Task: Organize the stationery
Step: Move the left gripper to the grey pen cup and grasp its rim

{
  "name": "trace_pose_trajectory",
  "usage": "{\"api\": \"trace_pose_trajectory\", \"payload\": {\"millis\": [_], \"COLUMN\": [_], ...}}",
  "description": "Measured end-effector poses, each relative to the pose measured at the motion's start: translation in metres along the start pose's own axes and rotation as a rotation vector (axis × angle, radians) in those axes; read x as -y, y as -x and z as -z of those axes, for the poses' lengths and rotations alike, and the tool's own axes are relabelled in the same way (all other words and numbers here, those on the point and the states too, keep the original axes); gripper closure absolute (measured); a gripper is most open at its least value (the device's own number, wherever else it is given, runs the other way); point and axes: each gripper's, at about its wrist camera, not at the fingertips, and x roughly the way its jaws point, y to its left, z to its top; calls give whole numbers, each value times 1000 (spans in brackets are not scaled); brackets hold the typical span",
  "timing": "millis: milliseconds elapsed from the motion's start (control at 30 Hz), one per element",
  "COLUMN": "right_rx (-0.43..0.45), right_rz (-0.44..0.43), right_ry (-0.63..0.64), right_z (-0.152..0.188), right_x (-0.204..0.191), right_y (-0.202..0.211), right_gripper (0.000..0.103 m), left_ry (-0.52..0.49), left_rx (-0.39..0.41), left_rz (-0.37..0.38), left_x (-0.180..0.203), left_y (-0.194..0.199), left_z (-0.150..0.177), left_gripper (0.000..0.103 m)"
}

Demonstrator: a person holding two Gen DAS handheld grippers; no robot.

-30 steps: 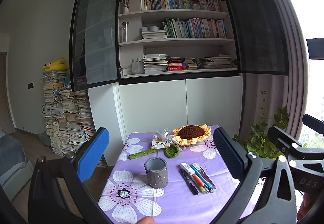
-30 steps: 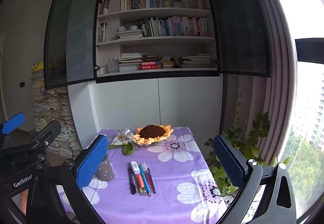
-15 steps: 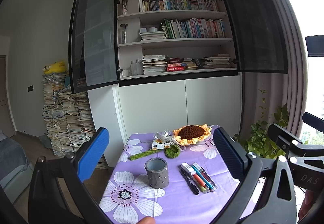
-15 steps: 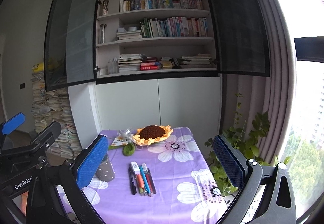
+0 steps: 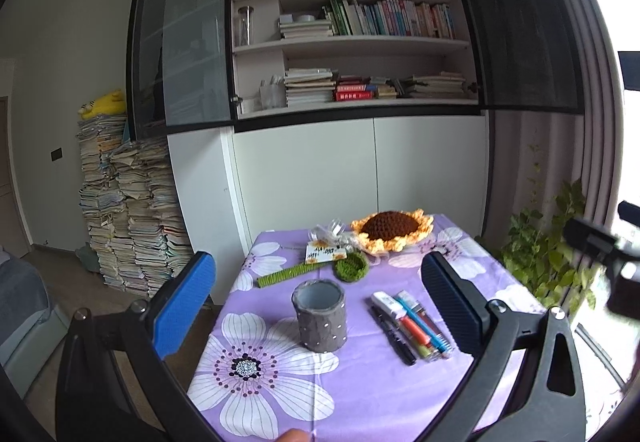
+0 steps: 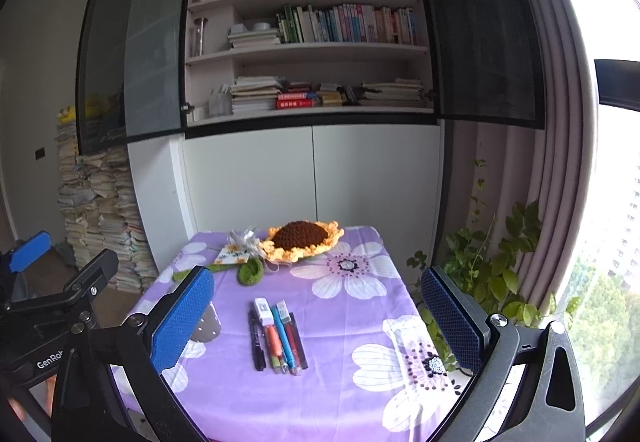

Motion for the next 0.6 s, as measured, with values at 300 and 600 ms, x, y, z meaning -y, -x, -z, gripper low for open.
{"api": "trace_pose_trajectory", "payload": {"millis": [300, 600], "right_rx": [-176, -285], "right_rz": [27, 48], "right_ry": [-35, -28], "right_z": [25, 46], "right_x": [4, 2], "right_y": [-81, -154], "right_gripper": [0, 0], "left_ry": [37, -13], "left_rx": [-123, -239], "left_rz": [72, 79], "left_x": [-14, -11], "left_y": [-81, -149], "left_z": [57, 74], "left_gripper": [1, 1]}}
